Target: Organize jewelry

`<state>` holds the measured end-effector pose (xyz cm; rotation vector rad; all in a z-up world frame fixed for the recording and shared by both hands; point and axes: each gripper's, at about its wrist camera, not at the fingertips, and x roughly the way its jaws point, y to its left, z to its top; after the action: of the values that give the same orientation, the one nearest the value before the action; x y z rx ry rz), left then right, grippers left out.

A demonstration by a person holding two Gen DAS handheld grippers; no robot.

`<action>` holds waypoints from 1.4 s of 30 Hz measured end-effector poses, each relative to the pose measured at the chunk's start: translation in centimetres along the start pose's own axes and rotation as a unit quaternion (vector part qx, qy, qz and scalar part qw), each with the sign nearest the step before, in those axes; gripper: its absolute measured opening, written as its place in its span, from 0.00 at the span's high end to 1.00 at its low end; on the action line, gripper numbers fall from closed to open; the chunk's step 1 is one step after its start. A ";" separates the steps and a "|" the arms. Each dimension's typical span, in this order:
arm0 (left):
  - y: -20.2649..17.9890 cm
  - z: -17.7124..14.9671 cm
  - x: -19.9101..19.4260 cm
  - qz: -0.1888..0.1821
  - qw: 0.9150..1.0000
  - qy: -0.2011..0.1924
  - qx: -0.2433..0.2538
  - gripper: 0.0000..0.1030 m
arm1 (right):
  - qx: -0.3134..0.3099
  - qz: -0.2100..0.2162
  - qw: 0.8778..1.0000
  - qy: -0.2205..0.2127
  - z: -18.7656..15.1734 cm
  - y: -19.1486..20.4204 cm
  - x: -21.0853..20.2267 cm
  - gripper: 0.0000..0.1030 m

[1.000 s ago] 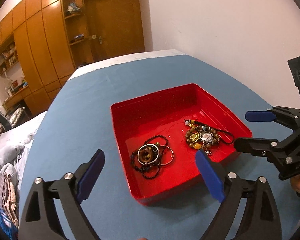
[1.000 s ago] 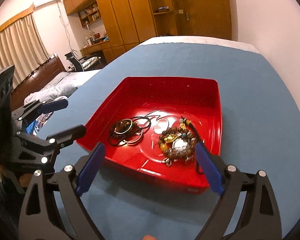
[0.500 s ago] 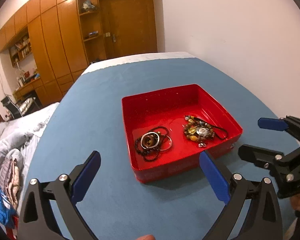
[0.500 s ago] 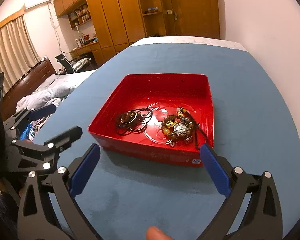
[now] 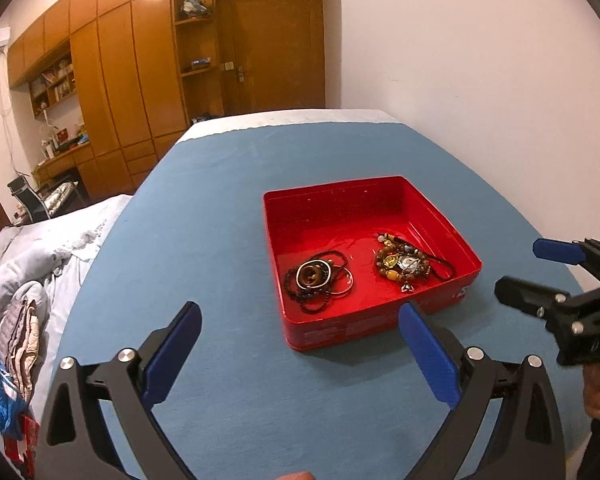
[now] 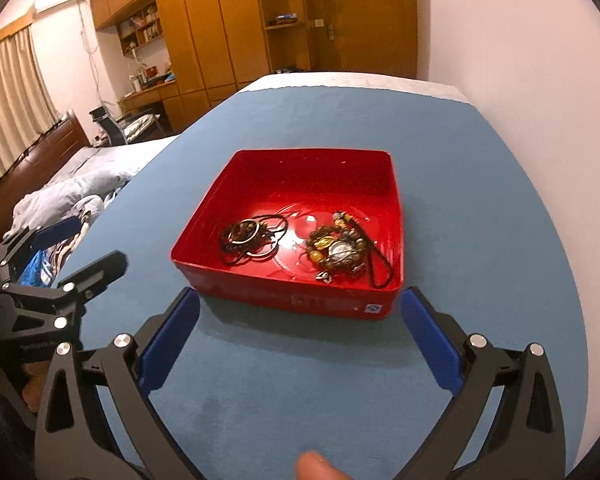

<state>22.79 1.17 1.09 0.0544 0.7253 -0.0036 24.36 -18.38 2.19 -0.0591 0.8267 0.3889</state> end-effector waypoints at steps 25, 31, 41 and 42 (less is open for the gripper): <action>2.0 1.8 4.1 -0.010 1.000 0.023 -0.012 0.04 | 0.005 -0.018 0.999 0.048 2.0 -2.3 5.8 0.03; 1.3 1.9 5.0 -0.015 0.999 0.033 -0.002 0.04 | 0.010 -0.011 0.998 0.056 1.8 -2.7 6.8 0.03; 1.9 1.7 6.0 -0.013 0.998 0.053 -0.014 0.04 | 0.013 -0.013 0.999 0.051 1.9 -2.8 6.9 0.03; 1.9 1.6 5.9 -0.012 0.998 0.052 -0.014 0.04 | 0.011 -0.013 0.999 0.051 1.9 -2.7 6.9 0.03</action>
<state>28.37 3.04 -1.52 0.0191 0.8308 -0.0145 30.91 -18.29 -1.80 -0.0706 0.9304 0.3541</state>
